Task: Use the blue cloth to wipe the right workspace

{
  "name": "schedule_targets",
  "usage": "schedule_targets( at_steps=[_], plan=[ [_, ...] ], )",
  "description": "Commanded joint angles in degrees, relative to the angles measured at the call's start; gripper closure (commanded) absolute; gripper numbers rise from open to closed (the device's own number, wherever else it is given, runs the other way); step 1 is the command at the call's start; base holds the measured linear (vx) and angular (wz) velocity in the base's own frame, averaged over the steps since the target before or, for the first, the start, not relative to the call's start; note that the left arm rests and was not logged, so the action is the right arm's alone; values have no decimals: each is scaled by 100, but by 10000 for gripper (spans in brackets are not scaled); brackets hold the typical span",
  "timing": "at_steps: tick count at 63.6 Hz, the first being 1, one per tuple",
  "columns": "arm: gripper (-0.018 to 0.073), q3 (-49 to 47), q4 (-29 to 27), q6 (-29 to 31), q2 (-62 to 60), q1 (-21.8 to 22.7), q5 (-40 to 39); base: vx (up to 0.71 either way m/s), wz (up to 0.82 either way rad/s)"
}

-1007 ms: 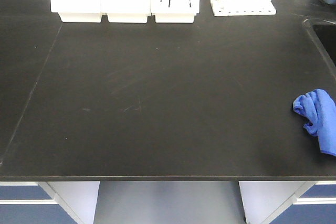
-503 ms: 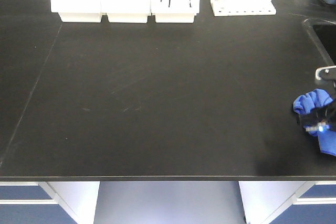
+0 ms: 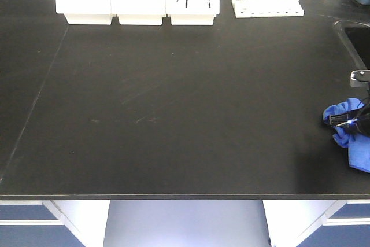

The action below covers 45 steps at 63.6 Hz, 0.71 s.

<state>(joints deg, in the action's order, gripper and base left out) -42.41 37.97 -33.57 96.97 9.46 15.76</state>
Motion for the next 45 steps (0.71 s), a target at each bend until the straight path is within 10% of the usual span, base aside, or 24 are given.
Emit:
schedule_targets(
  at_steps=[1, 16, 31, 45],
  plan=[
    [293, -154, 108, 47, -183, 37, -150, 0, 0],
    [574, -154, 74, 52, -667, -12, -179, 0, 0],
    [562, -133, -9, 58, -2128, -122, -411, 0, 0],
    [561, 612, -166, 327, -3455, -1125, -388, 0, 0]
  ],
)
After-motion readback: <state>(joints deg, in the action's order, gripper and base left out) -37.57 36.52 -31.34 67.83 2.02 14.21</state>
